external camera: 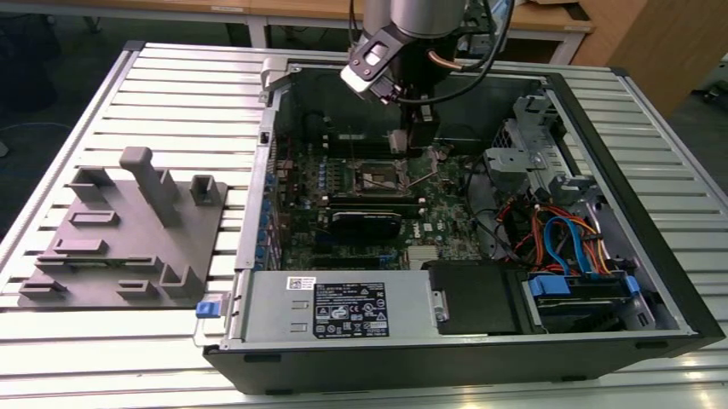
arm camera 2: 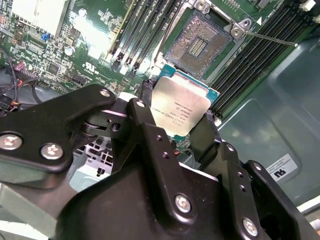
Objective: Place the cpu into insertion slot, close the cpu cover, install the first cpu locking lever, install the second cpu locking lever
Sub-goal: 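Place the cpu into insertion slot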
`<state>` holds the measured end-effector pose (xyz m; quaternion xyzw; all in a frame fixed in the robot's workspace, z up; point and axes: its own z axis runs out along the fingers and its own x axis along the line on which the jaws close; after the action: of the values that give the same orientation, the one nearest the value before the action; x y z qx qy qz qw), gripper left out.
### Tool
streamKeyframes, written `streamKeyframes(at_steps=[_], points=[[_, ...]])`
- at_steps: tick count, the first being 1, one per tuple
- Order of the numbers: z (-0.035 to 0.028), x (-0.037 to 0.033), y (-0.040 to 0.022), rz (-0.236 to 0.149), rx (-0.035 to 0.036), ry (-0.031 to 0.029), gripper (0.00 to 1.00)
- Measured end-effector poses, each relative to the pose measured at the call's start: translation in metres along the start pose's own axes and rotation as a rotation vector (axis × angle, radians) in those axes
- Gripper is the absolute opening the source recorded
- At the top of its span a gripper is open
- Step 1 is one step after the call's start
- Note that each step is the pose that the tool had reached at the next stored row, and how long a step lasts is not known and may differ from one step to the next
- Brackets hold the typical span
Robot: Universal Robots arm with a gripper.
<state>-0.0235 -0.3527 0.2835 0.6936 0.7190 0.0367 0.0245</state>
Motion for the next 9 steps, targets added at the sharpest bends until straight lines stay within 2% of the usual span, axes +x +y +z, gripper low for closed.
streamKeyframes(at_steps=[9], points=[[0.0066, -0.0001, -0.0005, 0.0, 0.0014, 0.0001, 0.55]])
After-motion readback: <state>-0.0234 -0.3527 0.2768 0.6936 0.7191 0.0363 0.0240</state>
